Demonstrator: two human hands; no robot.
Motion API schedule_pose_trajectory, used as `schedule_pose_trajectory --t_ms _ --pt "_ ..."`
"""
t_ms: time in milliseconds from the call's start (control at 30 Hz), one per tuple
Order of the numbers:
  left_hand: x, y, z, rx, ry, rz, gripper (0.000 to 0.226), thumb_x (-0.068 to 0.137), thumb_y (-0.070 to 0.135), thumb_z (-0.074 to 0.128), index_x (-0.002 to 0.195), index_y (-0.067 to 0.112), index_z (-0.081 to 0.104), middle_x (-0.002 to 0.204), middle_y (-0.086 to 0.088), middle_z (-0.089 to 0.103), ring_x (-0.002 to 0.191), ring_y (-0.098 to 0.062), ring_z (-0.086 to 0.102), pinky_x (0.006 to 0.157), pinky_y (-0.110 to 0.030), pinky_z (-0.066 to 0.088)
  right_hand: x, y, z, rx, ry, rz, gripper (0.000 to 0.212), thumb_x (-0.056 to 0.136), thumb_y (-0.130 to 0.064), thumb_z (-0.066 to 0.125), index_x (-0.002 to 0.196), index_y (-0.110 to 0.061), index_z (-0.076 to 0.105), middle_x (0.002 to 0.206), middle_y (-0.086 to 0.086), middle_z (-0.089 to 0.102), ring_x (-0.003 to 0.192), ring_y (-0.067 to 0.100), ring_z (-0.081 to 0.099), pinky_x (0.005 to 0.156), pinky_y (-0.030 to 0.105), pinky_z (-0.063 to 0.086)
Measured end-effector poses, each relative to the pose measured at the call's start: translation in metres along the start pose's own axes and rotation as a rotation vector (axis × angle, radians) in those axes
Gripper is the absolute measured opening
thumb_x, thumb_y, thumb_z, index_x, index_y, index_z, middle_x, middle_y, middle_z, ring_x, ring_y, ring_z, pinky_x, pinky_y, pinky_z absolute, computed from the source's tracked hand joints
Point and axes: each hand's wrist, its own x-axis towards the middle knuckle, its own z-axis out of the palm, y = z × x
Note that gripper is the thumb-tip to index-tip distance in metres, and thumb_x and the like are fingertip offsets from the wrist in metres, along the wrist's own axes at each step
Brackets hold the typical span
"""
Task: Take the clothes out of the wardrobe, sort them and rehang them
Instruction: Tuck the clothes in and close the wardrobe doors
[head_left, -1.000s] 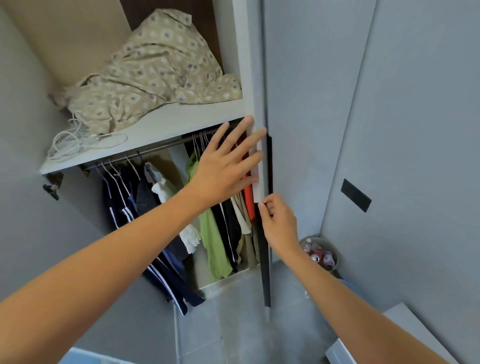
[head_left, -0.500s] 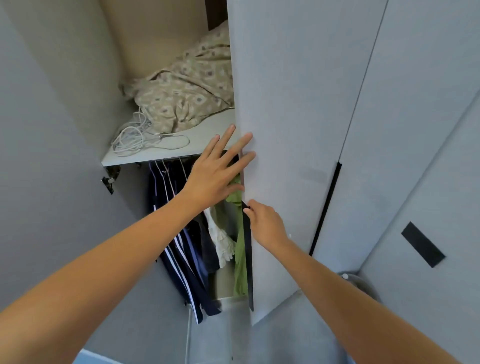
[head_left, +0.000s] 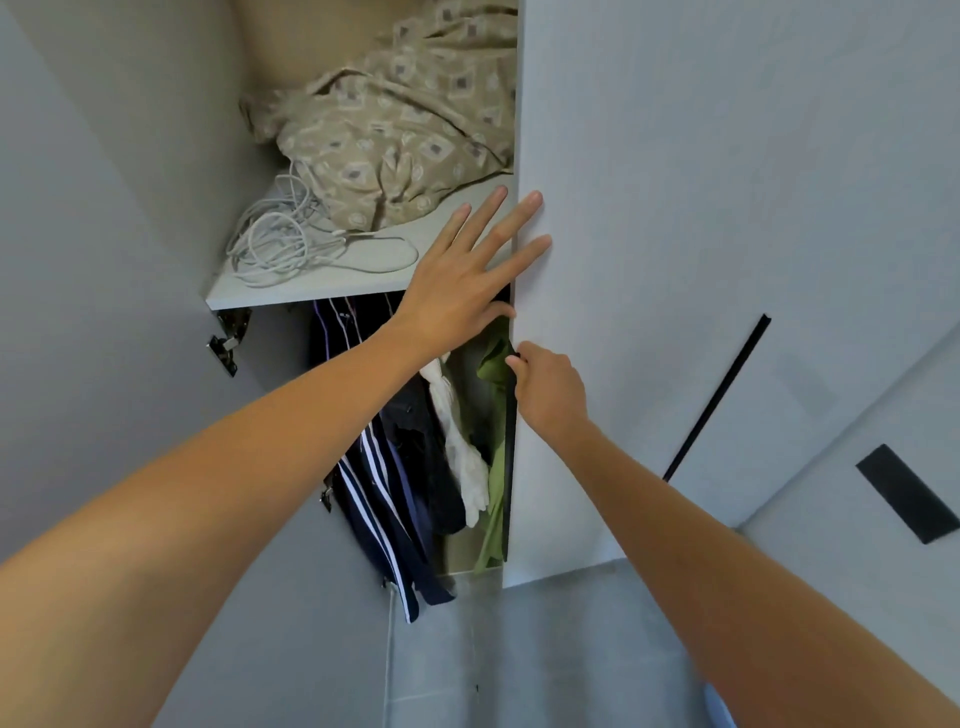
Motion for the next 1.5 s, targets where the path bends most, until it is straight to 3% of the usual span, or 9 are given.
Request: schedule_pose_trajectory --t_ms 100,400,567,700,900,1033,1133,1367,1500 --pt "0.002 -0.007 0.009 -0.019 0.004 -0.009 0.100 0.081 0.040 0.086 0.164 0.024 0.032 0.173 -0.016 0.018 0.160 -0.041 0.014 0.128 -0.057 0.019 0.010 -0.002 0.008 -0.008 0.033 0.012 0.029 0.112 -0.036 0.040 0.094 -0.018 0.054 0.083 0.003 0.063 0.074 0.024 0.064 0.071 0.041 0.058" --pt "0.005 -0.015 0.023 0.010 -0.011 -0.051 0.103 0.082 0.040 0.084 0.166 0.025 0.027 0.173 -0.015 0.018 0.160 -0.039 0.016 0.129 -0.053 0.018 0.027 -0.006 0.019 -0.003 0.035 0.050 0.026 0.112 -0.035 0.042 0.093 -0.020 0.052 0.083 0.002 0.061 0.070 0.020 0.058 0.063 0.031 0.043" --pt "0.004 -0.012 0.029 0.045 -0.015 -0.099 0.099 0.086 0.033 0.081 0.167 0.027 0.024 0.174 -0.013 0.018 0.161 -0.037 0.015 0.130 -0.050 0.017 0.028 0.008 0.024 0.045 -0.027 0.040 0.019 0.111 -0.028 0.045 0.097 -0.021 0.055 0.087 0.002 0.063 0.075 0.022 0.061 0.067 0.035 0.048" --pt "0.003 -0.005 0.028 0.050 -0.039 -0.140 0.099 0.087 0.026 0.082 0.167 0.027 0.024 0.174 -0.012 0.018 0.161 -0.036 0.015 0.129 -0.052 0.020 0.023 0.025 0.022 0.138 -0.058 -0.031 0.015 0.109 -0.027 0.049 0.109 -0.018 0.061 0.096 0.000 0.067 0.086 0.020 0.064 0.079 0.040 0.057" --pt "-0.013 0.029 0.008 0.024 -0.129 -0.297 0.087 0.092 0.036 0.074 0.165 0.022 0.029 0.174 -0.013 0.019 0.161 -0.037 0.015 0.128 -0.055 0.022 -0.004 0.044 0.033 0.286 -0.048 -0.153 0.026 0.104 -0.026 0.056 0.129 -0.018 0.055 0.124 0.000 0.062 0.117 0.019 0.060 0.095 0.041 0.055" --pt "-0.066 0.063 0.004 -0.023 -0.150 -0.484 0.068 0.102 0.036 0.064 0.162 0.018 0.037 0.172 -0.014 0.024 0.160 -0.035 0.019 0.126 -0.054 0.026 -0.026 0.058 0.049 0.302 -0.087 -0.228 0.040 0.103 -0.024 0.057 0.142 -0.020 0.048 0.128 0.002 0.054 0.116 0.021 0.054 0.087 0.038 0.053" --pt "-0.125 0.094 0.008 -0.066 -0.184 -0.629 0.062 0.105 0.036 0.061 0.160 0.016 0.041 0.169 -0.012 0.031 0.158 -0.032 0.025 0.124 -0.050 0.032 -0.045 0.075 0.073 0.334 -0.170 -0.271 0.042 0.103 -0.025 0.057 0.144 -0.023 0.046 0.133 -0.001 0.052 0.120 0.022 0.053 0.089 0.041 0.055" --pt "-0.276 0.176 0.030 -0.167 -0.442 -0.960 0.062 0.104 0.042 0.061 0.158 0.019 0.042 0.157 -0.005 0.044 0.137 -0.028 0.049 0.101 -0.047 0.052 -0.120 0.126 0.157 0.260 -0.432 -0.276 0.043 0.102 -0.025 0.059 0.143 -0.023 0.047 0.138 -0.002 0.052 0.129 0.024 0.052 0.098 0.049 0.053" --pt "-0.364 0.212 0.052 -0.263 -0.564 -1.172 0.063 0.104 0.048 0.056 0.158 0.024 0.037 0.149 0.002 0.046 0.128 -0.024 0.053 0.093 -0.046 0.057 -0.153 0.139 0.216 0.185 -0.559 -0.237 0.045 0.103 -0.030 0.059 0.145 -0.024 0.047 0.139 -0.004 0.052 0.127 0.024 0.053 0.097 0.046 0.053"
